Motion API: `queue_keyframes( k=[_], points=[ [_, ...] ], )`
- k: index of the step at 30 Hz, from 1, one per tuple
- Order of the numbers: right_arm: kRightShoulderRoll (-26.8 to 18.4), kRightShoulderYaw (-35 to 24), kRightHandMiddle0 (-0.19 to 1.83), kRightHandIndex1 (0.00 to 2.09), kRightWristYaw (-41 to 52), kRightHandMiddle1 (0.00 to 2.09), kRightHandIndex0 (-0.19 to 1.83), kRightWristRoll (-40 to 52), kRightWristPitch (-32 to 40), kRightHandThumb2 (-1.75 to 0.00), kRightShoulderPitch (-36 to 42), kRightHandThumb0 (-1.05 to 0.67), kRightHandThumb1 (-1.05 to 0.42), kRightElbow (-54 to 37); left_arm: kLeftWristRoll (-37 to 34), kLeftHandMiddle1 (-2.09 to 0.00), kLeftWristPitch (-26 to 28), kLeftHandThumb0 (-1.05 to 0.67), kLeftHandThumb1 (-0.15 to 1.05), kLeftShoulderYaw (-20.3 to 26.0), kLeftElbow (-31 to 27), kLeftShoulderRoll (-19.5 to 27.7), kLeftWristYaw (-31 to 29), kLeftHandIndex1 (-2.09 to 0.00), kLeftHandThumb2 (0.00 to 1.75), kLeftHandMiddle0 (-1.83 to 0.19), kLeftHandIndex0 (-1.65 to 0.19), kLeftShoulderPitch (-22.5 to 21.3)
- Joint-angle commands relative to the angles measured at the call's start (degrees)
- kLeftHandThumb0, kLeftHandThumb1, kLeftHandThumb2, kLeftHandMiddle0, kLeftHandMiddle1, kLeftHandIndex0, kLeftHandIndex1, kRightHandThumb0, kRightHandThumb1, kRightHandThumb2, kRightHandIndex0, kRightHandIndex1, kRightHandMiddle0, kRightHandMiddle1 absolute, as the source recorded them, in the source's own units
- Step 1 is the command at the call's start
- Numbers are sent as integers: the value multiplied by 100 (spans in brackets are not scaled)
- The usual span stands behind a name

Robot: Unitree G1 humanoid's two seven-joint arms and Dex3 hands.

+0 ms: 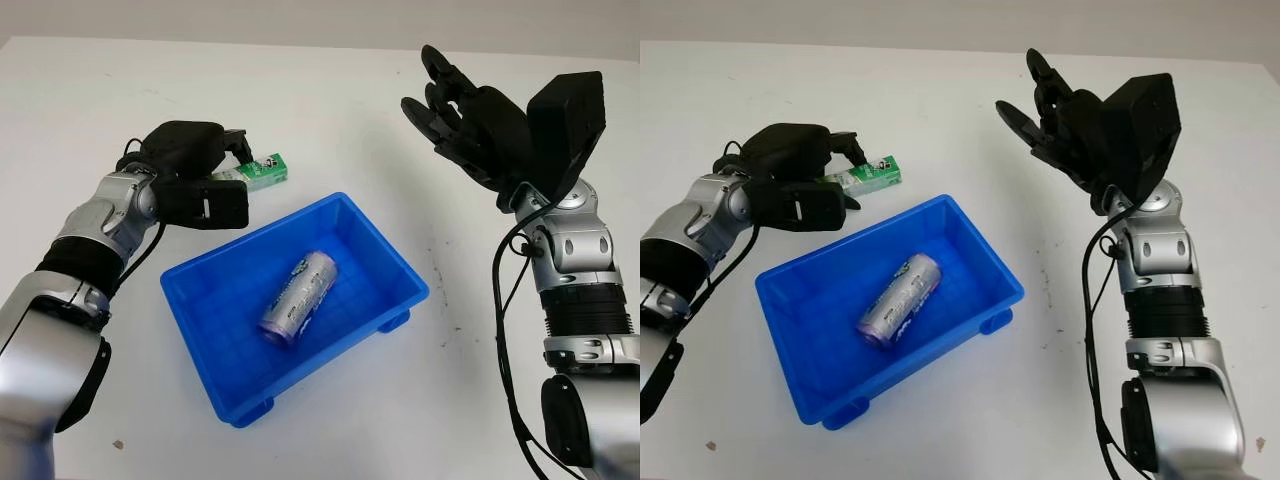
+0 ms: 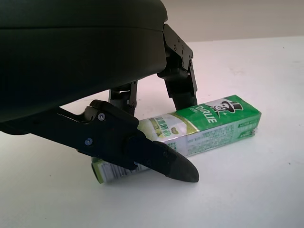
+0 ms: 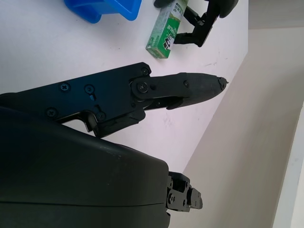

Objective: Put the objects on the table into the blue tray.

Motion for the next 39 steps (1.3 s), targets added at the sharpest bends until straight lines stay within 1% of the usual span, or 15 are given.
queue_keyframes(
  k=[1,3,8,13,17,21,24,25,27,29,30,31,32,35,39],
  points=[
    [-85,-34,-19,0,11,0,-19,4,-96,-29,16,-62,-105,-36,10,-193,29,-23,98,-80,-57,-2,-145,-143,6,-33,-28,50],
    [-72,-29,-19,0,-11,0,-19,-10,-100,-29,-11,-61,-105,3,71,-206,19,-28,103,-115,-107,37,-181,-158,7,-30,-23,57],
    [-72,6,-18,0,-30,1,-19,-48,-149,-27,-51,-60,-105,69,210,-209,165,-32,105,-174,-244,74,-274,-178,18,-27,-7,59],
    [-89,1,-19,0,28,1,-19,-54,-175,-27,-69,-57,-105,136,384,-209,276,-32,105,-253,-265,112,-229,-204,30,-45,3,-56],
    [-60,-36,-19,0,42,1,-19,-18,-194,-26,-96,-56,-105,212,224,-209,414,-29,105,-44,-321,135,-307,-209,35,-34,14,-289],
    [-51,-27,-19,0,3,3,-19,-30,-125,-24,-93,-57,-105,179,48,-205,616,-30,105,199,-492,229,-313,-171,34,-7,6,-685],
    [-51,-16,-19,0,4,3,-19,-35,-130,-24,-88,-57,-105,180,-511,-175,613,-29,105,702,-689,284,-357,-134,34,-11,-6,-924],
    [-46,-21,-19,0,-2,3,-19,-30,-134,-24,-85,-57,-105,184,-747,-195,598,-29,105,892,-835,305,-436,-153,34,-9,-3,-986],
    [-49,-22,-19,0,8,2,-19,-29,-175,-25,-68,-55,-105,183,-1131,-206,732,-34,105,1210,-1375,365,-687,-191,39,-12,7,-1055],
    [-57,-11,-19,0,14,2,-19,-41,-195,-26,-58,-54,-105,178,-1343,-209,788,-39,105,1409,-1987,479,-902,-205,40,-37,2,-1074],
    [-55,-8,-19,0,6,2,-19,-49,-197,-26,-58,-54,-105,181,-1451,-209,929,-39,105,1518,-2358,525,-1059,-204,40,-35,3,-1043],
    [-62,13,-19,0,-15,2,-19,-87,-213,-26,-55,-54,-105,180,-1603,-195,1059,-40,105,1642,-2707,557,-1229,-201,38,-21,4,-998],
    [-62,21,-18,0,-26,3,-19,-104,-221,-26,-54,-55,-105,181,-1741,-188,1277,-40,105,1756,-3063,575,-1417,-198,37,-22,1,-951],
    [-64,30,-18,0,-38,4,-19,-133,-212,-26,-71,-56,-105,207,-2006,-207,1905,-39,105,1919,-4026,681,-2028,-191,31,-44,-9,-803],
    [-40,14,-19,0,-35,3,-19,-120,-170,-25,-126,-57,-105,242,-2162,-209,2637,-38,105,1755,-5125,1012,-3230,-193,30,-49,-12,-576]
  ],
)
